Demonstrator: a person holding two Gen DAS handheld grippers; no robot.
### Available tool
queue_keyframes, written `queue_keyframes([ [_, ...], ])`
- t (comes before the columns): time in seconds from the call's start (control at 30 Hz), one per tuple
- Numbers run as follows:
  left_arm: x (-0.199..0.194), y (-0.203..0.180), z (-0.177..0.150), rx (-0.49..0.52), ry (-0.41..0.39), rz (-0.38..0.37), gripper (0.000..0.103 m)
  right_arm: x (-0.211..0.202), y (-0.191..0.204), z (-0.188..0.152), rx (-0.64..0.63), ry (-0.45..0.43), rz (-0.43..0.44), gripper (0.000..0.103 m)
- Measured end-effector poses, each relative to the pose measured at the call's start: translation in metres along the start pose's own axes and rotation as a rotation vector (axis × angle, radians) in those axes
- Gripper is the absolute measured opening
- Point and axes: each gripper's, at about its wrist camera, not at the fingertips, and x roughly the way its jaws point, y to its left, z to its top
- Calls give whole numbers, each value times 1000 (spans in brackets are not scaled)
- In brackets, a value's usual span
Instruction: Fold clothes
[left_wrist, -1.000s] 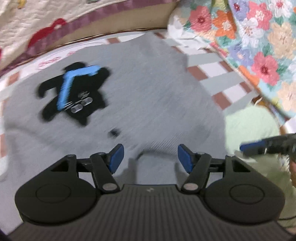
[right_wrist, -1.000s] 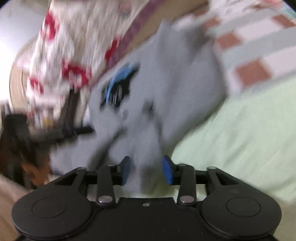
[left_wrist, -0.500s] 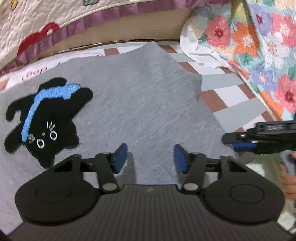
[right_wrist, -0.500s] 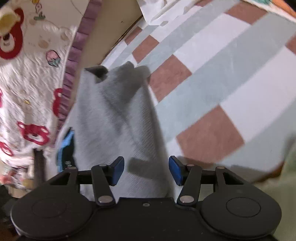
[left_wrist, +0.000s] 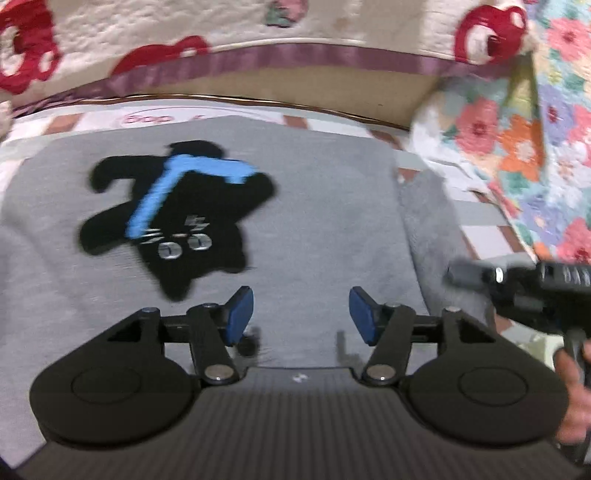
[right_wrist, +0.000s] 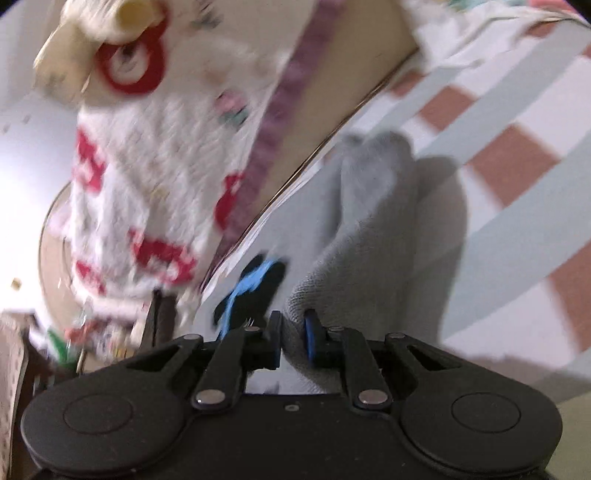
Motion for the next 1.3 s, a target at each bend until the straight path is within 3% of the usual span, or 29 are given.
queue_keyframes([
  [0.07,-4,10,3,-27,-3,-5,57,8,15,-7,-51,29,5,16],
  [0.23,-12,15,20,-69,-25,-103,58,27,53,-25,-178,100,19,16],
  [0.4,17,-29,38,73,72,-238,66,36,69,-35,-271,155,-9,16],
  [0.57,69,-68,40,216,193,-180,67,30,65,-40,-266,154,-4,16],
  [0.63,87,-75,39,252,228,-154,57,27,63,-40,-263,150,3,15],
  [0.67,92,-77,39,270,236,-140,30,25,63,-40,-262,148,6,15],
  [0.77,83,-72,43,312,191,-106,13,20,60,-40,-258,141,18,16],
  [0.83,65,-57,49,274,136,-87,11,8,56,-33,-233,119,50,17],
  [0.97,36,3,46,78,74,-36,10,-21,42,-10,-114,57,132,21],
  [1.07,28,49,28,-38,81,33,10,-31,29,9,-35,32,137,34],
  [1.2,24,89,0,-157,105,69,9,-18,24,21,-3,71,99,38],
  [1.3,19,98,-8,-190,90,72,9,4,36,28,-7,121,73,43],
])
